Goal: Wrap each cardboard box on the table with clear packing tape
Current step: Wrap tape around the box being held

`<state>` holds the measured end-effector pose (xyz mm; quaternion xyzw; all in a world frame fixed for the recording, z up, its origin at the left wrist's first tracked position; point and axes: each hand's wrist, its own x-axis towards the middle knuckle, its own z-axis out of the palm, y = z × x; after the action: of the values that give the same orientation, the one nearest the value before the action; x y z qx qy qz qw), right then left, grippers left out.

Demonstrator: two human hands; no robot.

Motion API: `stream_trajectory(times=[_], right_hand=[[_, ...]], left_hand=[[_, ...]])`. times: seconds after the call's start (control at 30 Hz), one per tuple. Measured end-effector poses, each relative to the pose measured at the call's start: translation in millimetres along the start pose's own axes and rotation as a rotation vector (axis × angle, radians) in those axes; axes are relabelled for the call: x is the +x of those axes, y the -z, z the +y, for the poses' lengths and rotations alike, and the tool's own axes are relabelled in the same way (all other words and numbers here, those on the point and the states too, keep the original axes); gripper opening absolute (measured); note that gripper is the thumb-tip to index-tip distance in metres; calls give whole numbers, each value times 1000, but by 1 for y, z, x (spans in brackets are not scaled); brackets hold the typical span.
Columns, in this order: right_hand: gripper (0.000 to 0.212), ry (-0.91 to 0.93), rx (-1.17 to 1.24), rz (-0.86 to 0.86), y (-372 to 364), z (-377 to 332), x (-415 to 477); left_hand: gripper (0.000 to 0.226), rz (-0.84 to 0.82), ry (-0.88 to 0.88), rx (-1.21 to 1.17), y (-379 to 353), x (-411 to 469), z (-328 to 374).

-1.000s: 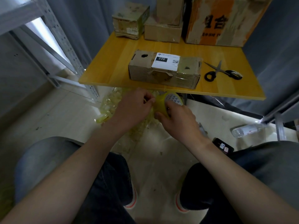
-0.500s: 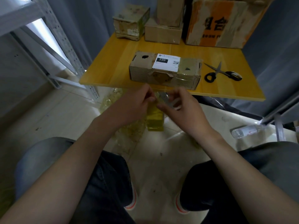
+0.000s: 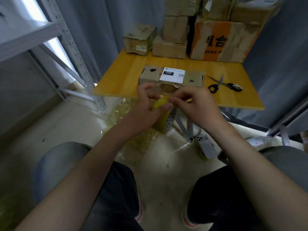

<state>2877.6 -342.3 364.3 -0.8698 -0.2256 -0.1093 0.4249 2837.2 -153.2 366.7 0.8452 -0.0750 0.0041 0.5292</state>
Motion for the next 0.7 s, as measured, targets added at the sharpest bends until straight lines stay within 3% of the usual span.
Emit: stream_trajectory(times=[0.07,0.2,0.3,0.47,0.63,0.7], right_hand=[[7,9,-9,19,6,-10,4],[14,-5,119,87,14,-23,11],[11,-70,309,142,18,-29,17],[6,-93,454,274,13,-39,12],[8,-129,618,351,12,-50,9],[8,-221,731,361,17,-54,10]], left_hand=[[60,2,94,-26,2,-5,6],[19,-31,27,-68,11,-13,23],[24,52,-55,-175,12,-22,36],[39,204,-17,-186,15,-22,44],[52,257,1,-109,17,-21,48],[50,186,-18,-172,22,-21,47]])
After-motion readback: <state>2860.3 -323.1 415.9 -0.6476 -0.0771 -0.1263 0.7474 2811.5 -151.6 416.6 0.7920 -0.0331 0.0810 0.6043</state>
